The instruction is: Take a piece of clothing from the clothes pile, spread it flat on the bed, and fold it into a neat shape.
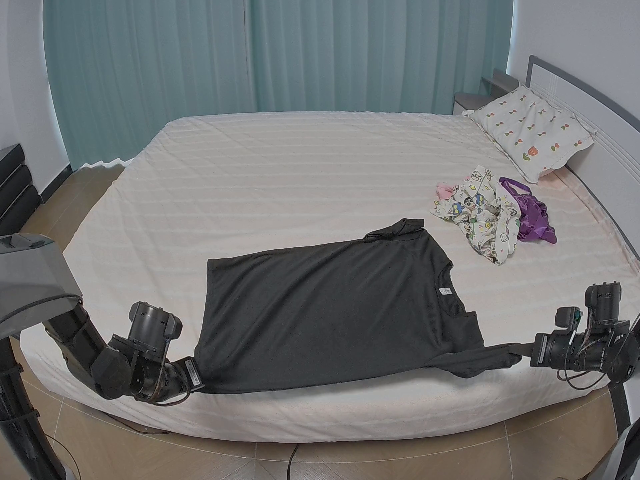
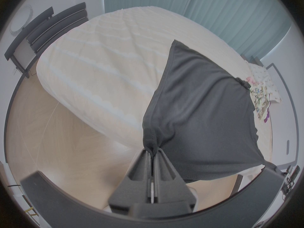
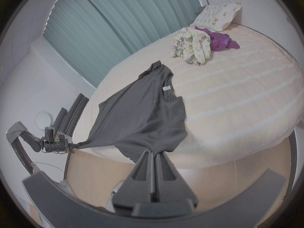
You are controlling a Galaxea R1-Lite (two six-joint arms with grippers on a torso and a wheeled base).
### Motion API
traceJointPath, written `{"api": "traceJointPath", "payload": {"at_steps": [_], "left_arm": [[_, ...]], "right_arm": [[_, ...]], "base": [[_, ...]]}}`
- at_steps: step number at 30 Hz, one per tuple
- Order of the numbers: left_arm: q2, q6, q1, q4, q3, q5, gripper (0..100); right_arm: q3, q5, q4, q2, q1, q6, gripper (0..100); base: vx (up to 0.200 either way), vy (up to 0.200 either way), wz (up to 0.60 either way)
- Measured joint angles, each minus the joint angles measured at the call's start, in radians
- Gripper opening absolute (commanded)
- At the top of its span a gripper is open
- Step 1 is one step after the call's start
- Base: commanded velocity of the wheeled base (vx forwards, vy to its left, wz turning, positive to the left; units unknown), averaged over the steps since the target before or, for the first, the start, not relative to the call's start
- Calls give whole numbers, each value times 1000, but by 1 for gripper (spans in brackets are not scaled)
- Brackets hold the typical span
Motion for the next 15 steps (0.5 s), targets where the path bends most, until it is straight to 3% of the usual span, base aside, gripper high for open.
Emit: {"api": "traceJointPath", "payload": {"at_steps": [15], "left_arm": [[38, -43, 69, -6, -208, -1, 0]], "right_arm": [[-216, 0, 10, 84, 23, 38, 0]], "base": [[0, 0, 0]]}}
